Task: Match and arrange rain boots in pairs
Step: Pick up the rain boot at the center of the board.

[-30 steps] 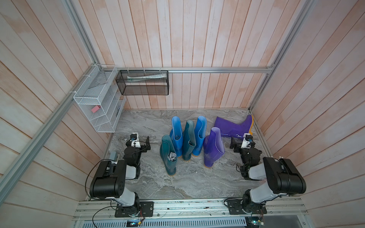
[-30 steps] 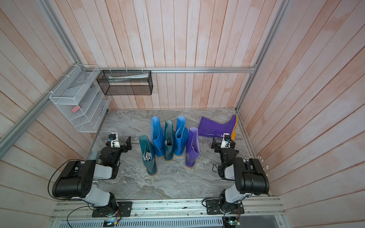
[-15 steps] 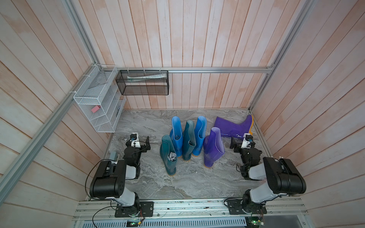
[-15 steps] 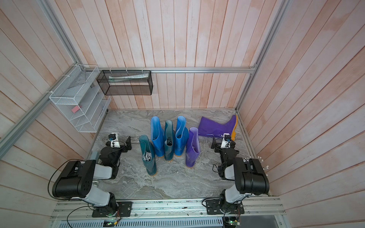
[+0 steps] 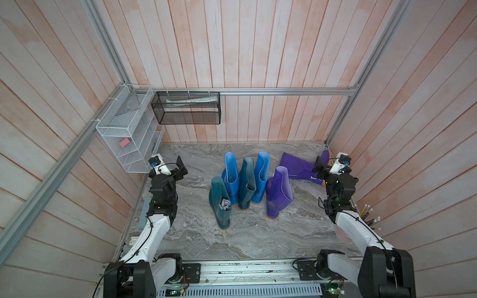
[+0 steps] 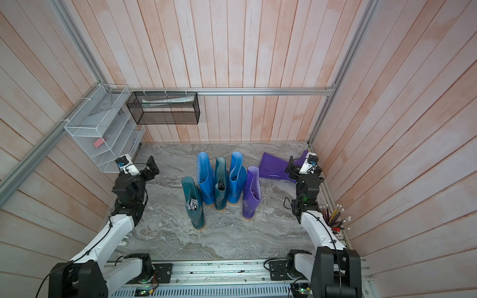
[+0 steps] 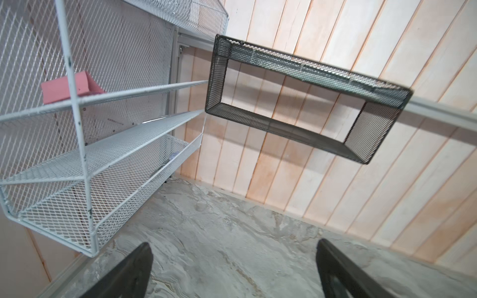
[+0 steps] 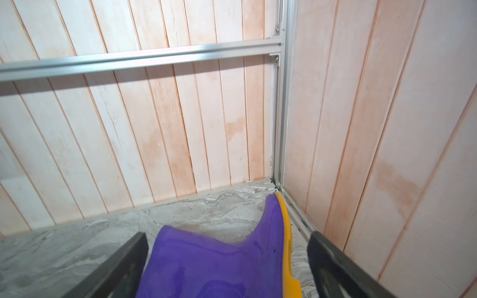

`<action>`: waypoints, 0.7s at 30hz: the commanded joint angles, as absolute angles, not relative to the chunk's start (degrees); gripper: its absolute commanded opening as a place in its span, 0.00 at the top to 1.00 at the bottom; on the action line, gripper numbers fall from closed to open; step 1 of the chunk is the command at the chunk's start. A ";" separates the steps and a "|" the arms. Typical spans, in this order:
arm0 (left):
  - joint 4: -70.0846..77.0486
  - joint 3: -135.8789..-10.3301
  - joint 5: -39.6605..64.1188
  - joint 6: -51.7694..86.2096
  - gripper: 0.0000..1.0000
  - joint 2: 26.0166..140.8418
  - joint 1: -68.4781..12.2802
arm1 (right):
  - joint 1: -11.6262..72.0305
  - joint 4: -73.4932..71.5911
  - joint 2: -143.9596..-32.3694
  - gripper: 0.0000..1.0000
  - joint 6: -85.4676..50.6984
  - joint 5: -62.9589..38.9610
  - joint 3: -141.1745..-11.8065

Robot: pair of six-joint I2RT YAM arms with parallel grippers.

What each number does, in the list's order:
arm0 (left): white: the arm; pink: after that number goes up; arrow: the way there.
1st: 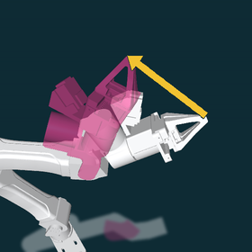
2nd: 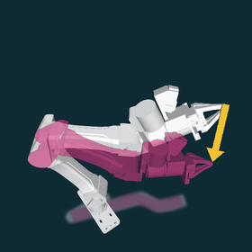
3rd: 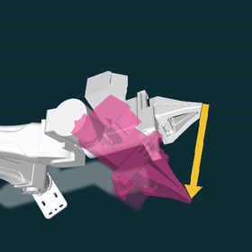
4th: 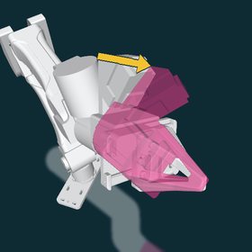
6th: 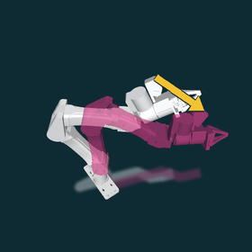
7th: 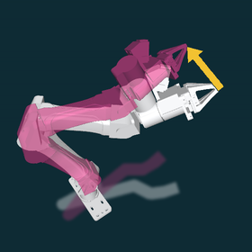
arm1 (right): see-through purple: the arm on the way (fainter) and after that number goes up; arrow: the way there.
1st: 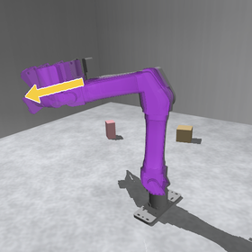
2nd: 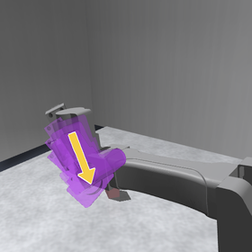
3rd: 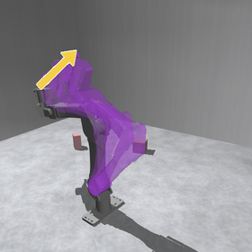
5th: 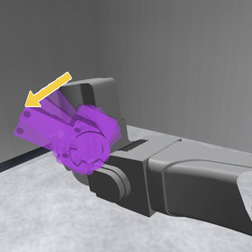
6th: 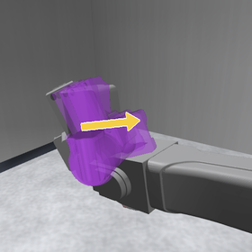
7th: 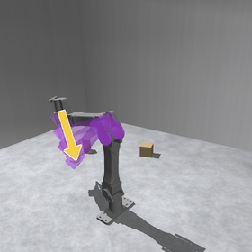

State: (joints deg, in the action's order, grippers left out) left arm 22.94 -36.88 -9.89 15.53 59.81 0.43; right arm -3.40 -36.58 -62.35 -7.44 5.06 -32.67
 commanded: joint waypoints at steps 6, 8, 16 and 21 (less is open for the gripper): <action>-30.15 -66.46 -7.22 32.15 0.00 56.35 -9.60 | -0.29 5.52 -58.53 0.03 -15.55 -2.88 -56.80; -40.45 -73.31 -7.96 33.38 0.01 57.68 -14.12 | 1.87 11.93 -59.01 0.04 -15.62 -2.97 -61.41; -68.16 -89.30 -11.01 44.42 0.09 63.57 -32.63 | 10.32 26.23 -63.22 0.09 -16.04 1.10 -70.05; -79.21 -93.94 -17.30 53.57 0.11 69.58 -46.45 | 11.34 27.86 -64.16 0.11 -16.47 1.82 -69.02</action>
State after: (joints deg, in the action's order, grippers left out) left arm -66.85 -92.16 -12.95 46.19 67.40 -42.37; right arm 11.07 23.07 -64.27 -15.53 0.21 -69.28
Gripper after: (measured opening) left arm 0.895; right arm 0.893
